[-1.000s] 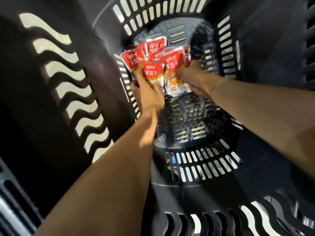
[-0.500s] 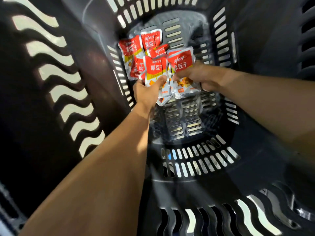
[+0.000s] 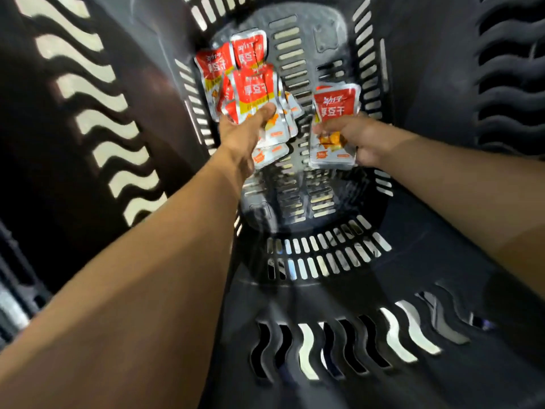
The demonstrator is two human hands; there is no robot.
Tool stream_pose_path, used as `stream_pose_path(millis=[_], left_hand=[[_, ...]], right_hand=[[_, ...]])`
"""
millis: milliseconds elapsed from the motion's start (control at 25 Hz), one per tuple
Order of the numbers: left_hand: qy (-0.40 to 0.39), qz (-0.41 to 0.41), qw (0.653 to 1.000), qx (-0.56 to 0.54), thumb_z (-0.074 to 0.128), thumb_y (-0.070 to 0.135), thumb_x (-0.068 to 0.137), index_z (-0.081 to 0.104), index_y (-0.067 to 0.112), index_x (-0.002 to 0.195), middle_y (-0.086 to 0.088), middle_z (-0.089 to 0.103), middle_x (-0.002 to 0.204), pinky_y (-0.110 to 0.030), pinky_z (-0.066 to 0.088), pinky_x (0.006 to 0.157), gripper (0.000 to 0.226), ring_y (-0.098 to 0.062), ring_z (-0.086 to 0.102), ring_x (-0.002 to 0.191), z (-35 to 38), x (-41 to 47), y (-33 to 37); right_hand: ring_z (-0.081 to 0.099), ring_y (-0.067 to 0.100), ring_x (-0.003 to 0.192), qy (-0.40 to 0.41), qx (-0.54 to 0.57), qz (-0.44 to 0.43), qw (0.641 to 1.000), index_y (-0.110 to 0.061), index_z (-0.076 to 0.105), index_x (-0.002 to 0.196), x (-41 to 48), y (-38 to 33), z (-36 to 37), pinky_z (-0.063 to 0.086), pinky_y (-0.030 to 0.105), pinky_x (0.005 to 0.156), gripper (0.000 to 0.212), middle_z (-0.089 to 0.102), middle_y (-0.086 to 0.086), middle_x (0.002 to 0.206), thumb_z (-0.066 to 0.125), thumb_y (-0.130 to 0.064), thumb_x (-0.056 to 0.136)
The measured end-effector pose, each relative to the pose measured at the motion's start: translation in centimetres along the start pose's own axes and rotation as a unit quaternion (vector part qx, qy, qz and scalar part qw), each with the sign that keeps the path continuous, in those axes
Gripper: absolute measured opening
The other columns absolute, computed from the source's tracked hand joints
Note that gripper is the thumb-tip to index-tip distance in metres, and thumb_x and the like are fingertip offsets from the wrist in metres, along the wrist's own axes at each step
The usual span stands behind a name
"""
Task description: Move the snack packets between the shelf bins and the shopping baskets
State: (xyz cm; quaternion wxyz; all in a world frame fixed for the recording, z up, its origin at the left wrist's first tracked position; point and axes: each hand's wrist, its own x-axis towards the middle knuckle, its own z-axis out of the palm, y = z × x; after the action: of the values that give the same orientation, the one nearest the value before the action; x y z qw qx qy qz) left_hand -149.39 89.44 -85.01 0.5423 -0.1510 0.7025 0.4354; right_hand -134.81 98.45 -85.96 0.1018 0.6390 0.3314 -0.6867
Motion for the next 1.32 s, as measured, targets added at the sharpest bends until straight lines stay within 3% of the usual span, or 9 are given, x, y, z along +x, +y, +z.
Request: stream_pose_path(millis=[120,280,480,560,640,760,880,1000,1320], left_hand=[[-0.015,-0.01,1.0,-0.008,0.071,0.012,0.083,0.058,0.004,0.11,-0.006,0.069,0.081,-0.029,0.053,0.046,0.031,-0.02,0.066,0.059,-1.0,-4.6,0.4],[0.021,0.007,1.0,-0.011,0.069,0.008,0.083,0.062,0.013,0.091,0.009,0.069,0.058,-0.022,0.05,0.043,0.012,-0.007,0.066,0.052,-1.8,-14.0,2.6],[-0.031,0.064,0.996,0.048,0.072,0.011,0.081,0.066,0.007,0.109,-0.01,0.073,0.096,-0.039,0.056,0.072,0.028,-0.026,0.071,0.084,-4.6,-28.5,7.2],[-0.053,0.075,0.995,0.048,0.078,0.019,0.074,0.062,0.004,0.115,-0.02,0.068,0.108,-0.052,0.055,0.078,0.047,-0.037,0.068,0.093,-5.6,-34.4,9.2],[-0.055,0.071,0.995,0.034,0.083,0.024,0.064,0.057,0.002,0.121,-0.025,0.065,0.114,-0.061,0.052,0.082,0.066,-0.044,0.064,0.099,-6.4,-39.3,10.6],[-0.03,0.105,0.994,0.02,0.082,0.011,0.066,0.057,0.002,0.115,-0.02,0.068,0.106,-0.044,0.058,0.072,0.056,-0.037,0.067,0.089,-7.7,-47.8,12.5],[-0.059,0.137,0.988,0.042,0.072,0.005,0.076,0.058,0.012,0.11,-0.008,0.07,0.096,-0.03,0.058,0.065,0.037,-0.021,0.069,0.078,-9.0,-54.3,14.0],[-0.099,0.164,0.98,0.062,0.069,0.002,0.078,0.057,0.015,0.099,-0.005,0.07,0.088,-0.027,0.057,0.059,0.028,-0.013,0.069,0.068,-11.1,-58.0,14.6],[-0.303,0.157,0.909,0.241,0.066,0.002,0.083,0.055,0.021,0.098,0.004,0.072,0.075,-0.033,0.057,0.06,0.027,-0.011,0.068,0.064,-15.1,-64.2,14.8]], right_hand=[[0.067,0.012,0.061,-0.008,0.06,0.017,0.998,-0.014,0.058,0.081,-5.2,-0.7,-0.5,0.058,0.035,0.069,0.012,0.068,-0.003,0.062,0.066,-0.004,0.083],[0.062,0.009,0.045,0.004,0.113,0.015,0.993,-0.012,0.058,0.077,-15.0,-1.7,-0.9,0.054,0.03,0.055,0.017,0.065,-0.004,0.05,0.061,0.003,0.084],[0.066,0.015,0.06,-0.038,0.148,-0.018,0.988,-0.013,0.06,0.083,-30.5,-4.1,-2.6,0.055,0.035,0.07,0.015,0.068,0.001,0.066,0.06,0.002,0.084],[0.064,0.013,0.055,-0.039,0.145,-0.031,0.988,-0.013,0.061,0.08,-36.4,-5.0,-3.4,0.054,0.028,0.062,0.014,0.067,0.001,0.064,0.061,0.002,0.083],[0.063,0.016,0.061,-0.056,0.143,-0.029,0.988,-0.014,0.063,0.081,-41.6,-5.4,-4.3,0.051,0.03,0.073,0.009,0.066,0.005,0.073,0.066,-0.006,0.079],[0.061,0.023,0.073,-0.077,0.157,-0.058,0.983,-0.015,0.064,0.087,-50.9,-6.0,-5.3,0.045,0.039,0.081,0.026,0.064,0.006,0.079,0.074,-0.015,0.063],[0.065,0.017,0.059,-0.089,0.193,-0.111,0.971,-0.009,0.061,0.096,-59.1,-5.8,-5.2,0.054,0.031,0.059,0.032,0.064,0.009,0.081,0.07,-0.011,0.066],[0.067,0.018,0.062,-0.077,0.219,-0.151,0.961,-0.012,0.062,0.096,-64.9,-3.7,-4.0,0.052,0.038,0.071,0.044,0.068,0.006,0.077,0.077,-0.02,0.056],[0.064,0.011,0.049,0.097,0.502,-0.182,0.84,-0.008,0.059,0.087,-75.8,8.5,5.8,0.053,0.023,0.048,0.013,0.068,0.0,0.06,0.051,0.002,0.086]])
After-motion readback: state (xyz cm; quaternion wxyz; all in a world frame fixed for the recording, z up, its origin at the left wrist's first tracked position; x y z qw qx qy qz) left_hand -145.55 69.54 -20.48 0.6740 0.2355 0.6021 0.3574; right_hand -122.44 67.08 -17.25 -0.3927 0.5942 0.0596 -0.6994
